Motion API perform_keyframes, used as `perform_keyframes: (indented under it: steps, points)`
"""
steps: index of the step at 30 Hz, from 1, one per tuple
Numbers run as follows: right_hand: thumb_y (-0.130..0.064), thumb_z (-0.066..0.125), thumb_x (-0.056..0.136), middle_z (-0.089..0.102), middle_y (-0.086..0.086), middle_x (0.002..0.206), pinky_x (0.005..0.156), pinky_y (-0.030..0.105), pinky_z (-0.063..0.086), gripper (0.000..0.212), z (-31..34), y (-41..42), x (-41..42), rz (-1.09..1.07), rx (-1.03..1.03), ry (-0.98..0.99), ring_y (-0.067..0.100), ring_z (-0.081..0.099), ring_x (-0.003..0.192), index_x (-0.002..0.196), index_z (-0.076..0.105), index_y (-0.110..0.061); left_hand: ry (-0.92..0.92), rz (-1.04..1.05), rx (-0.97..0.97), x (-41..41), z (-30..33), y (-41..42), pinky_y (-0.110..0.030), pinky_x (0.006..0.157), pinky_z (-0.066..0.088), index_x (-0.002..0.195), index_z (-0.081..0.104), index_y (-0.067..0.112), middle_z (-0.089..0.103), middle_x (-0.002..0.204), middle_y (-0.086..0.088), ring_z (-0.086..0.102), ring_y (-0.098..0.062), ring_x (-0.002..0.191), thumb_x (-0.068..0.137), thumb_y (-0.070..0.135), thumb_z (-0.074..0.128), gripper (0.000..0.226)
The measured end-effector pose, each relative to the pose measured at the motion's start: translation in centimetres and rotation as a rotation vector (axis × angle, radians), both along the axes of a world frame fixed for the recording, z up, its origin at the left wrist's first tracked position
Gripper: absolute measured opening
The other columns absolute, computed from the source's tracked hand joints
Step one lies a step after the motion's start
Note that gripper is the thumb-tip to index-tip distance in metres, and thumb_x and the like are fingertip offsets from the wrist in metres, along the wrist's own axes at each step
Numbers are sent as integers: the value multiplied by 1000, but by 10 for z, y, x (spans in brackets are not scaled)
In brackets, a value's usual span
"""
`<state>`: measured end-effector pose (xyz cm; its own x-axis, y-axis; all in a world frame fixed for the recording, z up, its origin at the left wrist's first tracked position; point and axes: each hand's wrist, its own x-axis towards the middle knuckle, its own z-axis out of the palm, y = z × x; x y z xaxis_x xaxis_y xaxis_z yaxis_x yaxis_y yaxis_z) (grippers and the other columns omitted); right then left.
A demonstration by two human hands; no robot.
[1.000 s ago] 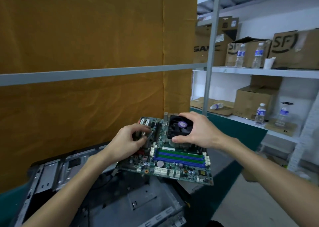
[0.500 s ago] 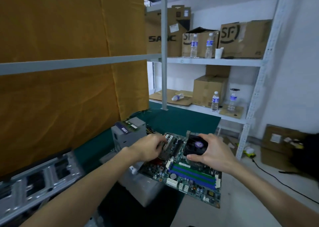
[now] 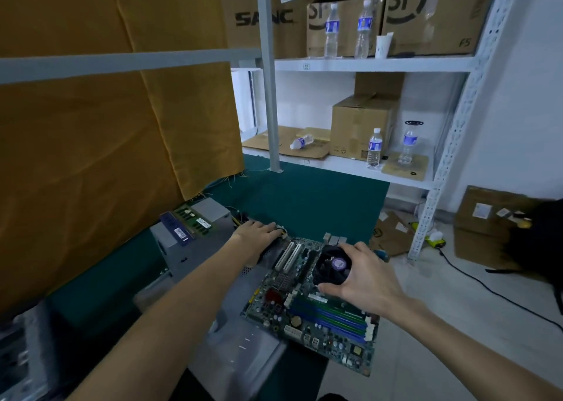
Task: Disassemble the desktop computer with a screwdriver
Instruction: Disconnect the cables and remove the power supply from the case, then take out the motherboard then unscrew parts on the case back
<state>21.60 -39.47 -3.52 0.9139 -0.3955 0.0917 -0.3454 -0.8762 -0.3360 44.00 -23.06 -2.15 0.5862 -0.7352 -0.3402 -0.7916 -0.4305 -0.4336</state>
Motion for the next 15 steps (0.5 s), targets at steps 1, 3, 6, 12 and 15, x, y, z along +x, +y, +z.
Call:
perform_keyframes:
  steps: [1, 3, 6, 12, 15]
  points:
    - [-92, 59, 65, 47, -5, 132, 91, 36, 53, 117, -2, 1, 2, 4, 10, 11, 21, 54, 120, 155, 34, -22, -11, 9, 25, 3, -2, -6, -44, 123, 20, 161, -8, 19, -4, 170, -5, 14, -30, 154, 97, 17, 64, 97]
    - [-92, 59, 65, 46, -6, 134, 91, 36, 52, 117, -7, 3, 5, 14, 19, 32, 21, 53, 122, 156, 32, -22, -23, 33, 67, 10, -3, -16, -45, 122, 21, 160, -13, 20, -1, 170, -5, 19, -33, 151, 96, 19, 66, 102]
    - [-90, 59, 66, 46, -8, 128, 90, 35, 51, 115, -11, 4, 9, 22, 22, 31, 20, 54, 120, 156, 33, -23, -7, 60, 99, 22, -1, -24, -48, 118, 23, 160, -16, 22, 16, 167, -7, 27, -36, 146, 92, 17, 69, 109]
    - [-90, 59, 66, 45, -7, 126, 89, 35, 50, 116, -12, 8, 11, 26, 6, 28, 22, 53, 120, 156, 30, -22, 86, 56, 78, 32, 7, -27, -48, 114, 31, 161, -6, 21, 27, 161, -10, 33, -35, 142, 84, 8, 73, 111]
    - [-90, 58, 66, 45, -6, 131, 90, 35, 50, 117, -11, 14, 18, 26, -4, 34, 22, 53, 123, 157, 30, -22, 124, 55, 13, 38, 10, -20, -48, 110, 35, 160, -2, 24, 28, 160, -10, 36, -35, 140, 82, 5, 73, 110]
